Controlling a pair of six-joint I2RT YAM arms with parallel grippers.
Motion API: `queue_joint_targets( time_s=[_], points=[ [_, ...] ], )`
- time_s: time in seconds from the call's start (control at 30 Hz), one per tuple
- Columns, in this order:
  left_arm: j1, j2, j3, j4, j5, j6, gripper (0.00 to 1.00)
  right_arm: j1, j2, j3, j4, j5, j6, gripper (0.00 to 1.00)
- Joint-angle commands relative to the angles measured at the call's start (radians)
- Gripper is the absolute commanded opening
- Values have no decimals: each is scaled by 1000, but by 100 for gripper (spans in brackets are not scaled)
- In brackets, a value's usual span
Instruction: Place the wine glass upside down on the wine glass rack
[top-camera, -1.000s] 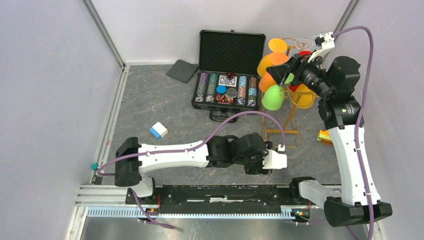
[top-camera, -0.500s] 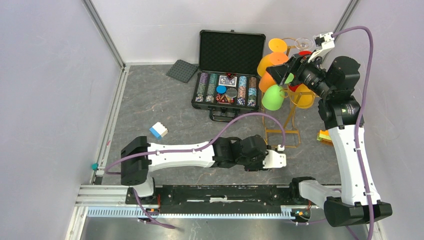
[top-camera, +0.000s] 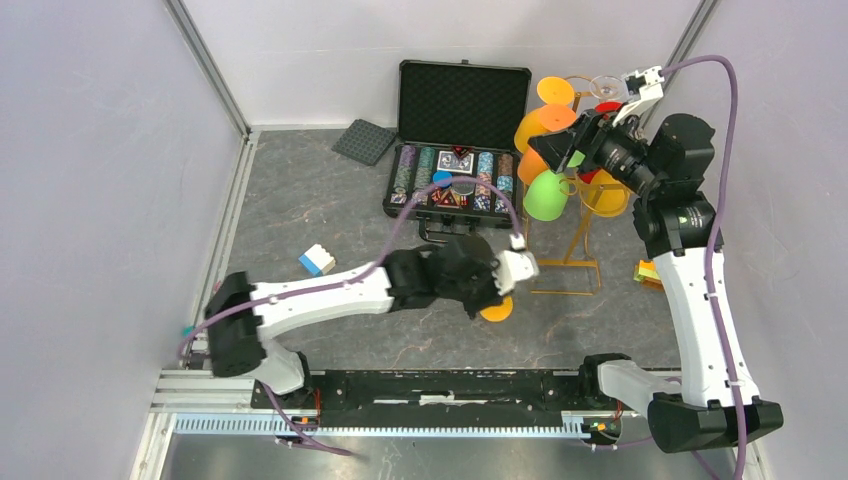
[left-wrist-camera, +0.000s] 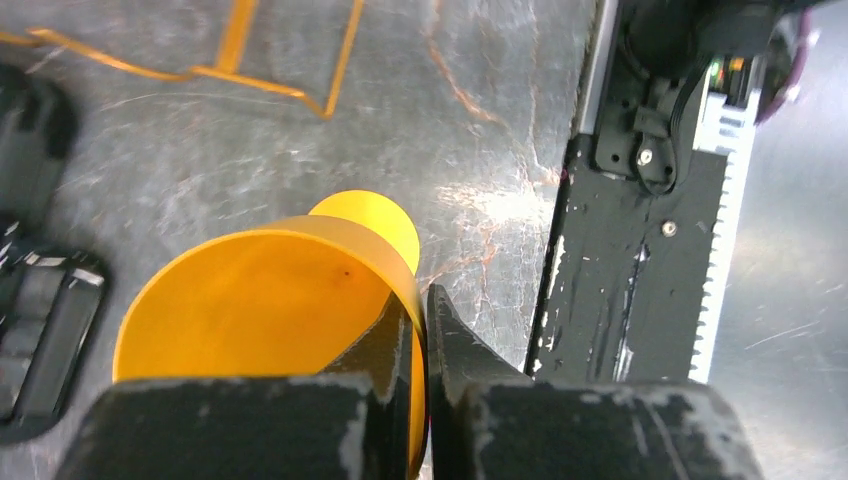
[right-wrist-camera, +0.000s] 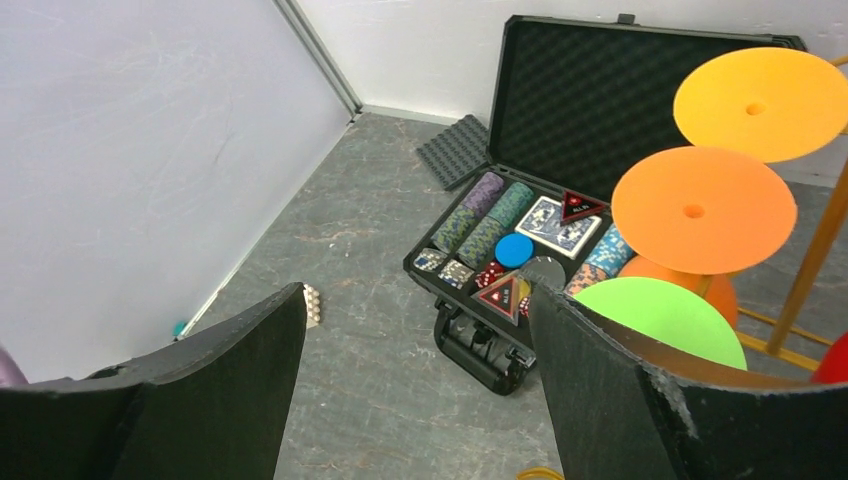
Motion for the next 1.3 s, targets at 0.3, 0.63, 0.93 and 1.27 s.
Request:
queue_joint_targets(
  time_s=[0.3, 0.63, 0.93, 1.27],
  points=[
    [353, -589, -235, 234, -59, -414, 2, 63, 71, 45, 78, -115, 80, 84],
    [583, -645, -198, 501, -24, -593, 2, 257, 196, 150, -90, -21, -6, 82],
    [593, -644, -211, 616, 69, -627, 2, 320, 234, 129, -127, 74, -13, 74],
    [593, -661, -240, 639, 127, -692, 2, 335, 287, 154, -96, 13, -3, 34]
  ],
)
